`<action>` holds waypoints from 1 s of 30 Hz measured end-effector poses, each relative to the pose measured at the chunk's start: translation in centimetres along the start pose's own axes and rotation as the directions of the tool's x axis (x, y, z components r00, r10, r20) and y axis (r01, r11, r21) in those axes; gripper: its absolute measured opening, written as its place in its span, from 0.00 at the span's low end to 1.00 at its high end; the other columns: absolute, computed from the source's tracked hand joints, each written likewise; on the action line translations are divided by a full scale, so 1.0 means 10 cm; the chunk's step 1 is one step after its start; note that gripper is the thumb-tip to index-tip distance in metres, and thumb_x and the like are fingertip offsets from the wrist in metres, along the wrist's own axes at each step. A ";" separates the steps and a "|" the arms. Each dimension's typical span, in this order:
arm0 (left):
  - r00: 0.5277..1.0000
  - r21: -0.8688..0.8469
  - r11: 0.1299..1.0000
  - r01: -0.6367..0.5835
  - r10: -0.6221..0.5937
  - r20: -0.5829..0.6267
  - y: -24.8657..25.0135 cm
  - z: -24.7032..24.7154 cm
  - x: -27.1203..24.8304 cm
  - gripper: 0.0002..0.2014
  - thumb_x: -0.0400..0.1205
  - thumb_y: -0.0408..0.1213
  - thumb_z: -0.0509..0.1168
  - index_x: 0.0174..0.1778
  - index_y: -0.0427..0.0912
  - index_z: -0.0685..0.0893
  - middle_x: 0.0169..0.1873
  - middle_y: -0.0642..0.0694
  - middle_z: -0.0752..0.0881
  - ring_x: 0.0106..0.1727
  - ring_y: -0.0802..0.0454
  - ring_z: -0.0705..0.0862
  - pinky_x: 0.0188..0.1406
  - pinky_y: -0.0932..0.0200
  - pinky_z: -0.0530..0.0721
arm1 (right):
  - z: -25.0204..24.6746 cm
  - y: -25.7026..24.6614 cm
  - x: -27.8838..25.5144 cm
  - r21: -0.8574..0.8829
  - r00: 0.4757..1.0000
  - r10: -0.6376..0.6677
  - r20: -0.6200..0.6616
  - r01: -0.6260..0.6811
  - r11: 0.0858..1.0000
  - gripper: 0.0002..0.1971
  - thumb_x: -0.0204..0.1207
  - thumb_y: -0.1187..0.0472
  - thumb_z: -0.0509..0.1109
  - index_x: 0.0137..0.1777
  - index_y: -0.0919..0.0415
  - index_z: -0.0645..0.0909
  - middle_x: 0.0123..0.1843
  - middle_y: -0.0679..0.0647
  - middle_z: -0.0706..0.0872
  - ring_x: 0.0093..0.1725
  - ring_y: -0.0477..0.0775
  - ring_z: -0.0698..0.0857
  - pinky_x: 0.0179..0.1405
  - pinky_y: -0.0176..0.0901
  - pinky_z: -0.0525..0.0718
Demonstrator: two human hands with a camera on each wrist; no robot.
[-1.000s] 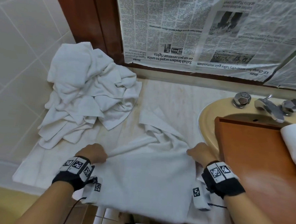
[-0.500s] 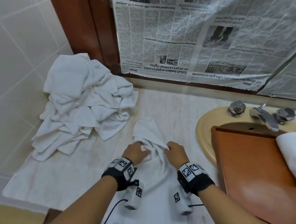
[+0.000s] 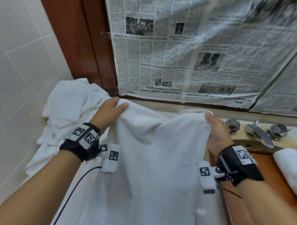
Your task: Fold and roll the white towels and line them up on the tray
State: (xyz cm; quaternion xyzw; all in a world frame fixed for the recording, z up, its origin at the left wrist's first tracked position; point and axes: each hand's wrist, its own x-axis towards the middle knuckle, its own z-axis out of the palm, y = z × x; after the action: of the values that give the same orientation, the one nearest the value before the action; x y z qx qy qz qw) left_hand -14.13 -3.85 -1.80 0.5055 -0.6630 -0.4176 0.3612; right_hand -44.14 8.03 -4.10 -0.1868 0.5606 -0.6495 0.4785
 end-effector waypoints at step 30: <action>0.941 0.548 0.781 0.299 -0.337 -0.034 -2.01 0.08 -1.42 0.22 0.79 0.50 0.69 0.62 0.38 0.79 0.56 0.43 0.84 0.59 0.41 0.82 0.57 0.49 0.80 | -0.42 1.78 -0.94 -0.893 0.926 0.113 -0.361 -0.378 0.246 0.09 0.73 0.59 0.69 0.43 0.67 0.79 0.37 0.55 0.80 0.36 0.56 0.78 0.29 0.42 0.70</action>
State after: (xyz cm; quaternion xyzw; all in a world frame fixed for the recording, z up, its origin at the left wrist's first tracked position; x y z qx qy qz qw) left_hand -4.19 7.32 -21.42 0.6777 -0.6708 -0.2826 0.1042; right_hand -35.63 19.71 -18.76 -0.2695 0.9063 -0.1205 0.3025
